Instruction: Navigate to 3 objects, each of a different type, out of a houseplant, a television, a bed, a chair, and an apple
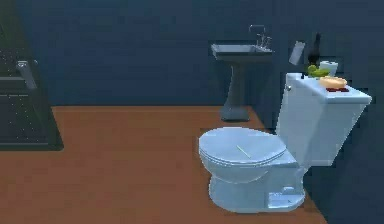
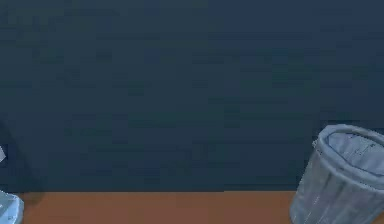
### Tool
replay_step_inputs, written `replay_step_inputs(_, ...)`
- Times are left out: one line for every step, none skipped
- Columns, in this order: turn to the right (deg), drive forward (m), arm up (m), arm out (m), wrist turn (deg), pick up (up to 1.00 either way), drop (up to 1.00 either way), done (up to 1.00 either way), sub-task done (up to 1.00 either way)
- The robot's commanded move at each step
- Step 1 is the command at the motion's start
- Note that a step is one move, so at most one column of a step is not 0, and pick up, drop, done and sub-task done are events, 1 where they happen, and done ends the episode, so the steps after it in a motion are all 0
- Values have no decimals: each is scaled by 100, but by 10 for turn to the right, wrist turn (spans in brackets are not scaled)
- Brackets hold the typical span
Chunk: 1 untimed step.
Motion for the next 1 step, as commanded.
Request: replay_step_inputs(-450, 0, 0, 0, 0, 0, 0, 0, 0)
